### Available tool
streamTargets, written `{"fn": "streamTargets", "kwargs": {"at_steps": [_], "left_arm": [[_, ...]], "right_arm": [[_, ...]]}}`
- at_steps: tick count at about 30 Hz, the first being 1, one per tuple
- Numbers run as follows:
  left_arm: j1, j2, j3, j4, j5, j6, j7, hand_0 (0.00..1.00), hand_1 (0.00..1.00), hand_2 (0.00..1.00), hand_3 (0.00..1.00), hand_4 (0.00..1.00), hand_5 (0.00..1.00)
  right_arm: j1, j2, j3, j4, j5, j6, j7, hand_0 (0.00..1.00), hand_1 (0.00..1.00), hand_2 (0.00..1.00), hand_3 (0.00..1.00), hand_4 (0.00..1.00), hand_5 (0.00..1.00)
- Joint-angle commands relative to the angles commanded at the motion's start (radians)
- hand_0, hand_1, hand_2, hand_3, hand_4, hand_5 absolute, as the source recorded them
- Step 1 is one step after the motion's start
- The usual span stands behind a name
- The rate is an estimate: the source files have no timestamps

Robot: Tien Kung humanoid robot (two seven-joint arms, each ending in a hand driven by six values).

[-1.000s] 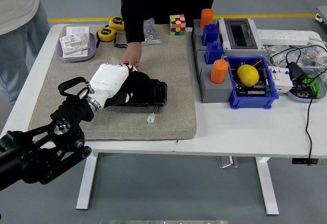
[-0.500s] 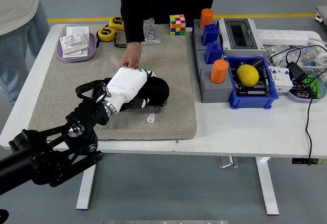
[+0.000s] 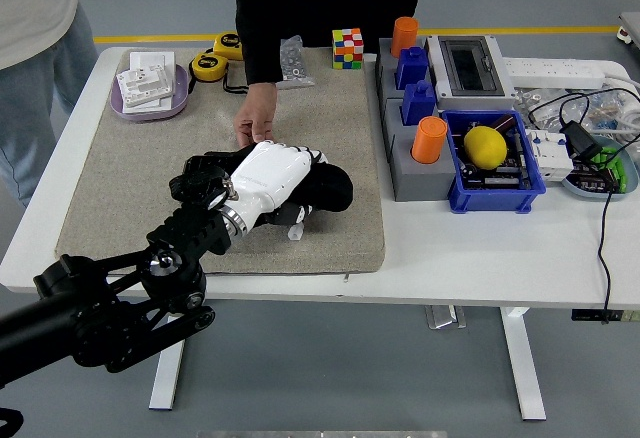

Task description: Pick the rag up,wipe the panel,place it on the desk

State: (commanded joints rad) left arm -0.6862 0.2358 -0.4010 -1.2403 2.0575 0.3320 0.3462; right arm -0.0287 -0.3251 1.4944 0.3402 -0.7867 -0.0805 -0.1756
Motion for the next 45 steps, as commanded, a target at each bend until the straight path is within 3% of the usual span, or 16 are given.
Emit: {"fn": "streamTargets", "kwargs": {"at_steps": [17, 34, 45], "left_arm": [[0.032, 0.026, -0.050, 0.022, 0.006, 0.008, 0.005, 0.227, 0.125, 0.414, 0.267, 0.095, 0.002], [0.079, 0.080, -0.115, 0.043, 0.034, 0.008, 0.003, 0.227, 0.124, 0.413, 0.267, 0.093, 0.002], [0.102, 0.092, -0.148, 0.059, 0.047, 0.013, 0.005, 0.227, 0.124, 0.414, 0.267, 0.091, 0.002]], "right_arm": [[-0.006, 0.004, -0.005, 0.001, 0.007, -0.008, 0.004, 0.689, 0.469, 0.648, 0.620, 0.998, 0.690], [-0.019, 0.017, 0.008, -0.003, 0.005, -0.005, 0.004, 0.690, 0.469, 0.648, 0.620, 0.998, 0.689], [-0.017, 0.015, 0.004, -0.007, 0.010, -0.005, 0.002, 0.690, 0.468, 0.648, 0.620, 0.998, 0.687]]}}
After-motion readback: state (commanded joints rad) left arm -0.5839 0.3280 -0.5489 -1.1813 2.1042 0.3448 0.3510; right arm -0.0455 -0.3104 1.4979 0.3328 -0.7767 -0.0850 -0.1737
